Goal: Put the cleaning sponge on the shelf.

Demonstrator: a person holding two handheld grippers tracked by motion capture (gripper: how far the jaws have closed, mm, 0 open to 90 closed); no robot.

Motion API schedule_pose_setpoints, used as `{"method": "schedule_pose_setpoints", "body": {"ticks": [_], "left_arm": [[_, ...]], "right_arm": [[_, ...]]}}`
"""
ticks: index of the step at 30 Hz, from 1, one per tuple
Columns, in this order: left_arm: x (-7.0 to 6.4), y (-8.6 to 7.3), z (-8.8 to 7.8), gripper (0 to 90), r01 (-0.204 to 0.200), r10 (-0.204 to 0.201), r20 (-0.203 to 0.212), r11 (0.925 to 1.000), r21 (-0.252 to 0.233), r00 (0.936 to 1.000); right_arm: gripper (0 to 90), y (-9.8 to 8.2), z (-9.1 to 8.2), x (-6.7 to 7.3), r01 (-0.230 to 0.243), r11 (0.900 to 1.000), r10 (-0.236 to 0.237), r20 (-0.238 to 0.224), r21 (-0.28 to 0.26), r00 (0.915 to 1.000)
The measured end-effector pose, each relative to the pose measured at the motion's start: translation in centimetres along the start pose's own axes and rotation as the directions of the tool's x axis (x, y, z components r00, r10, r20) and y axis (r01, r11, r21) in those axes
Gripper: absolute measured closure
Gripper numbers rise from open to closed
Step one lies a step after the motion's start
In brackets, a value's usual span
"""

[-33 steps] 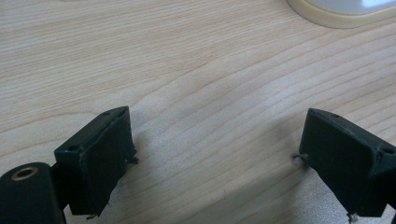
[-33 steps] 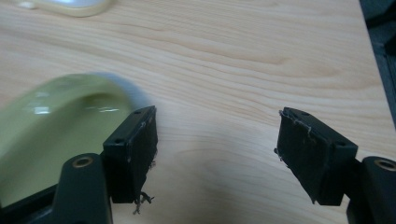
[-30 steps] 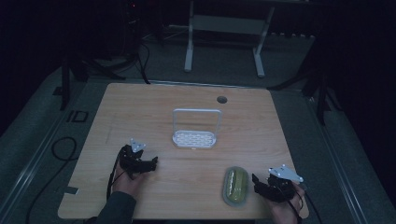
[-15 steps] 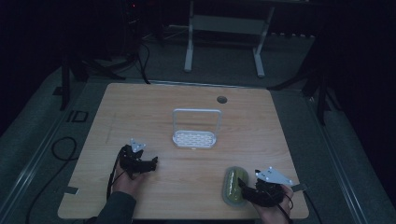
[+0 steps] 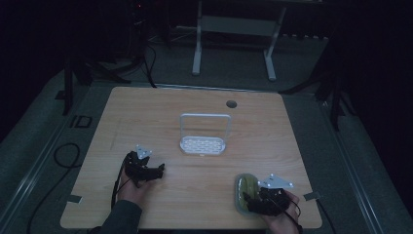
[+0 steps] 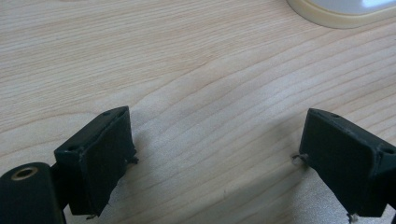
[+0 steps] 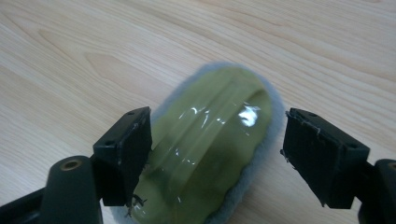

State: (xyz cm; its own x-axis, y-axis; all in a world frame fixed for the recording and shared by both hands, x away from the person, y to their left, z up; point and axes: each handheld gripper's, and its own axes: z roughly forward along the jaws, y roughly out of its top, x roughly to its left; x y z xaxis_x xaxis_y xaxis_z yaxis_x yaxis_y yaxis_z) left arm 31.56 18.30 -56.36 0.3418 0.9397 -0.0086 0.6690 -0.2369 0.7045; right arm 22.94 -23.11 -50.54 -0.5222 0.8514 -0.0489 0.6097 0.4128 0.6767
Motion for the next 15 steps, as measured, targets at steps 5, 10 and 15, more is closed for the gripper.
{"method": "schedule_pose_setpoints", "body": {"ticks": [5, 10, 15], "left_arm": [[0.0, 0.0, 0.0, 9.8, 0.0, 0.0, 0.0, 1.0, 0.0, 1.0], [0.0, 0.0, 0.0, 9.8, 0.0, 0.0, 0.0, 1.0, 0.0, 1.0], [0.0, 0.0, 0.0, 9.8, 0.0, 0.0, 0.0, 1.0, 0.0, 1.0]], "right_arm": [[26.6, 0.4, -0.2, -0.8, 0.023, 1.0, -0.023, 0.019, 0.017, 0.9996], [37.7, 1.3, -0.3, -1.7, 0.07, 0.997, -0.071, 0.029, 0.037, 0.9971], [52.3, 2.7, -0.1, -2.4, 0.151, 0.985, -0.154, 0.02, 0.085, 0.9879]]}}
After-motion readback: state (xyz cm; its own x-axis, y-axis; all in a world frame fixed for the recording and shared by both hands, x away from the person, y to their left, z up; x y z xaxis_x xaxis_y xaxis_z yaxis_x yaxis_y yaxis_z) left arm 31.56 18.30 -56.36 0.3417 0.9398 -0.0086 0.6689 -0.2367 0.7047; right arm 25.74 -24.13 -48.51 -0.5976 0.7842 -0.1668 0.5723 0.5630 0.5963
